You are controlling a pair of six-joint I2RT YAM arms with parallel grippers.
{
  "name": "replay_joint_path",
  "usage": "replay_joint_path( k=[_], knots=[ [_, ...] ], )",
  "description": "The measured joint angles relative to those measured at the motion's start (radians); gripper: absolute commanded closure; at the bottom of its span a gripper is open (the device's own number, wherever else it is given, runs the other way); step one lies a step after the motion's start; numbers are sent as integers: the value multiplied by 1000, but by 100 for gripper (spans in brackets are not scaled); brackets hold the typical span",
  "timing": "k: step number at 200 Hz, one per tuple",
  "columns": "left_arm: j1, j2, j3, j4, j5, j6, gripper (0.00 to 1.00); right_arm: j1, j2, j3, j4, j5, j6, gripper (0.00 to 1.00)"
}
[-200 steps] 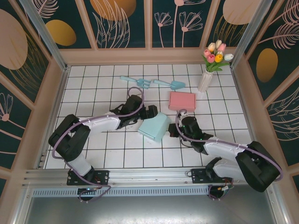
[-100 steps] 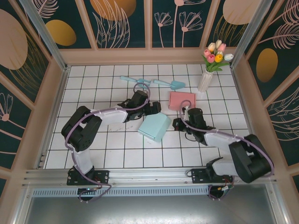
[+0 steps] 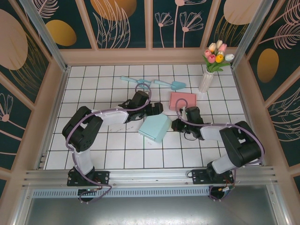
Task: Fold the paper box
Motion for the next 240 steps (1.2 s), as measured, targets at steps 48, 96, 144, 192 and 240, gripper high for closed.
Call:
replay_joint_path(
  k=[48,96,144,192,240],
  knots=[
    [-27,50,13,8,4,0,1,-6,55,35,25,-12,0,100],
    [-47,74,28,20,-10,-1,2,-16,106,54,80,-42,5,100],
    [-60,80,28,44,-10,-13,2,-21,146,65,138,-68,8,100],
    [-91,80,39,29,-53,-16,2,-28,158,65,156,-87,20,100],
    [-106,80,50,9,-100,-23,1,-30,157,61,163,-86,36,100]
  ],
)
